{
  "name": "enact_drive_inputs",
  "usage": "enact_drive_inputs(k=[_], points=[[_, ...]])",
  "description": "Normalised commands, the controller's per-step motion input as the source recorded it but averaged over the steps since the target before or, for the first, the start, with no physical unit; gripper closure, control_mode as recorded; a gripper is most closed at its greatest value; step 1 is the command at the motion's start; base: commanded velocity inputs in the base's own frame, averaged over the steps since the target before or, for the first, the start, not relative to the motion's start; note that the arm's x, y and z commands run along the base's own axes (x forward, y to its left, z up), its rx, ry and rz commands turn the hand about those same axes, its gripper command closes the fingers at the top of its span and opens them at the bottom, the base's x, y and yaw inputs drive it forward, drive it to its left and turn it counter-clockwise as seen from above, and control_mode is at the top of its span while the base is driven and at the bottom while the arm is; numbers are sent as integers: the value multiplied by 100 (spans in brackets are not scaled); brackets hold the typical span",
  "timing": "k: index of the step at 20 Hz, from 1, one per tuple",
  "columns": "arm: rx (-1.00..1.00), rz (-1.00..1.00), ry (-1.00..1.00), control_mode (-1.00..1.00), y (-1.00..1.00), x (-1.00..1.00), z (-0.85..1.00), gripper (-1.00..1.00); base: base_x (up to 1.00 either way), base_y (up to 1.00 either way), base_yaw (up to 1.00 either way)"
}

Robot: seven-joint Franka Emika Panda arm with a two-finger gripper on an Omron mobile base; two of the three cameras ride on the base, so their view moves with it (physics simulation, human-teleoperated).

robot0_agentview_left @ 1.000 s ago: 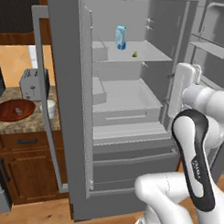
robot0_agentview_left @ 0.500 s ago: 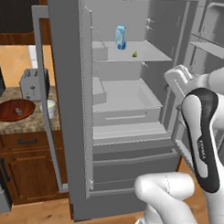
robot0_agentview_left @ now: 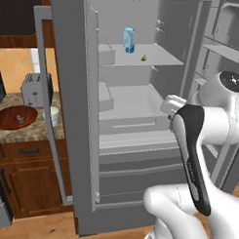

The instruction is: Grab a lemon wedge from the fridge and one ice cube from the ice bowl, and put them in the glass of lemonade.

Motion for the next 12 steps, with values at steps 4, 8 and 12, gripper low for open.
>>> enact_drive_inputs(k=[4,8,12], points=[[-16,20,-11,-100,-6,-22,-6,-100,0,0,0],[-16,33,-7,-100,-1,-24,-29,-100,0,0,0],[-29,15,2,-100,0,-38,-7,-100,0,0,0]])
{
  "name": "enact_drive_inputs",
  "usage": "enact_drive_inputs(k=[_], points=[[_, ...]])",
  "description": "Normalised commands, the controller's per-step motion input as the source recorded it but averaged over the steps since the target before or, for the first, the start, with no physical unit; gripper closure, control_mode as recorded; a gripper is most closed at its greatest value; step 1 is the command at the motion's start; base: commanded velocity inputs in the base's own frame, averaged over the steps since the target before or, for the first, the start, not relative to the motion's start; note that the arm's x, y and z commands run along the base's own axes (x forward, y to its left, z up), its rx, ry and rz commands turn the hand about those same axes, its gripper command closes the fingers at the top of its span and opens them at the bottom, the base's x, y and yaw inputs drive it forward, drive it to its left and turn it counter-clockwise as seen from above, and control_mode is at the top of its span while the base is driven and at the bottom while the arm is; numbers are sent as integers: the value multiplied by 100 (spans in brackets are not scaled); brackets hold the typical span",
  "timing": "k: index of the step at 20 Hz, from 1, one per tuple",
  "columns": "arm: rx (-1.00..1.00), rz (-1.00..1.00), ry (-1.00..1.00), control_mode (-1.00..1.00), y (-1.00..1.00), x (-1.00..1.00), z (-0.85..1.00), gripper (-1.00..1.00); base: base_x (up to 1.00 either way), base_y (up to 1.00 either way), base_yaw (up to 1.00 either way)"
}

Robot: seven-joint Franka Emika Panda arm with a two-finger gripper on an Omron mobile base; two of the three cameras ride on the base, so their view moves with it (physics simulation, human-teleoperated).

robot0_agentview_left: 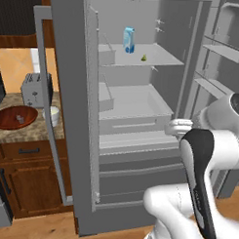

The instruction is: Grab a lemon wedge from the fridge and one ice cube from the ice bowl, and put them in the glass of lemonade.

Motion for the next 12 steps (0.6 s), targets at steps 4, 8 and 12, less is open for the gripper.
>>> enact_drive_inputs(k=[4,8,12], points=[[-25,2,1,-100,-14,-34,2,-100,0,0,0],[-2,9,0,-100,-21,-16,10,-100,0,0,0],[5,4,-3,-100,-22,0,0,-100,0,0,0]])
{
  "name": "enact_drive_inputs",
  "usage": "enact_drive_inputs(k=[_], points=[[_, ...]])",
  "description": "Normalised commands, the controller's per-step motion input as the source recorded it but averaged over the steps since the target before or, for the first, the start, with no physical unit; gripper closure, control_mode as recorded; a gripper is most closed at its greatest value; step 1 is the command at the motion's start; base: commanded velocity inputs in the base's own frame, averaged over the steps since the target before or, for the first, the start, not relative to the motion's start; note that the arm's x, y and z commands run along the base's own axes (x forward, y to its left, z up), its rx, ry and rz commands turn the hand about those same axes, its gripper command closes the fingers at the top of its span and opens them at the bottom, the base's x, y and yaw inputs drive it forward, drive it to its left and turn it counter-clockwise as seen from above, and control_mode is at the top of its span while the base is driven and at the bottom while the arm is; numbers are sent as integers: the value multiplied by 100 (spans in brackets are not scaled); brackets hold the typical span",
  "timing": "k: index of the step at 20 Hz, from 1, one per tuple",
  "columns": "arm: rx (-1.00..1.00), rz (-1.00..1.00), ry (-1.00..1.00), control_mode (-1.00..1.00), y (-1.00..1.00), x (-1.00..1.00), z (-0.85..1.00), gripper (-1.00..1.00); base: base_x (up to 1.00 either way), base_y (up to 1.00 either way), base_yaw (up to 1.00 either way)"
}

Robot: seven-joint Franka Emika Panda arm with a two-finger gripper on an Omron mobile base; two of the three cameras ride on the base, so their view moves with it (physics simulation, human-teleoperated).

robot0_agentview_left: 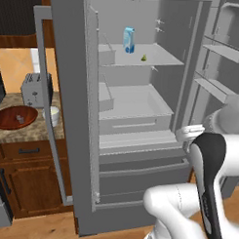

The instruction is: Grab a lemon wedge from the fridge and one ice cube from the ice bowl, and put them in the glass of lemonade.

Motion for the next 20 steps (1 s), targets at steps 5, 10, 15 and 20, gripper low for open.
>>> enact_drive_inputs(k=[5,10,15,20], points=[[1,0,-1,-100,-1,0,0,-100,0,0,0],[0,0,0,-100,0,14,-1,-100,0,0,0],[0,0,-8,-100,0,2,-3,-100,0,0,0],[0,0,-3,-100,0,0,0,-100,0,0,0]])
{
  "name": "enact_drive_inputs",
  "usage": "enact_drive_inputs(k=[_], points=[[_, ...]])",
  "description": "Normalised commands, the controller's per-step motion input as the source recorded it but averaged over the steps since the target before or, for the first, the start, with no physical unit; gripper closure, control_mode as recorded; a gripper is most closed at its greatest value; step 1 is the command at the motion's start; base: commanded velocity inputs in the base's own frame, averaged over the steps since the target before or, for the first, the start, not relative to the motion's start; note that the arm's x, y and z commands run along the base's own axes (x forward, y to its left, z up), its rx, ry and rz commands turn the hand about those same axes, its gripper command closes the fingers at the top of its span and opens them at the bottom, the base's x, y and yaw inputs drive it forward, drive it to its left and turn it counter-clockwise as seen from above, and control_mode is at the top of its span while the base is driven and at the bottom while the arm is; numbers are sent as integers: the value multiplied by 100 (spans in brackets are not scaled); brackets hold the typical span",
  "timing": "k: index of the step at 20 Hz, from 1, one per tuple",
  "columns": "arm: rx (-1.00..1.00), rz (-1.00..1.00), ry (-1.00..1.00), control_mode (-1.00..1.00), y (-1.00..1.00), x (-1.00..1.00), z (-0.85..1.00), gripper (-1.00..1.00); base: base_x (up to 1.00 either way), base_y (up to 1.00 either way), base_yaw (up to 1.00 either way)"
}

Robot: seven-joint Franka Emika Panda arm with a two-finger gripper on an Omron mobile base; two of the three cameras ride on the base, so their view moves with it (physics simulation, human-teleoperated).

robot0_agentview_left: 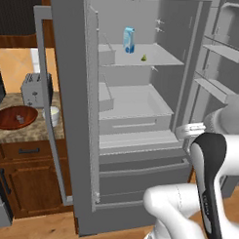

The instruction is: Grab a lemon wedge from the fridge and one ice cube from the ice bowl, and put them in the glass of lemonade.

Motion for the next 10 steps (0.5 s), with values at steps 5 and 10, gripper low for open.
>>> enact_drive_inputs(k=[5,10], points=[[0,0,-1,-100,0,0,0,-100,0,0,0],[0,0,0,100,-4,-1,0,-100,4,0,0]])
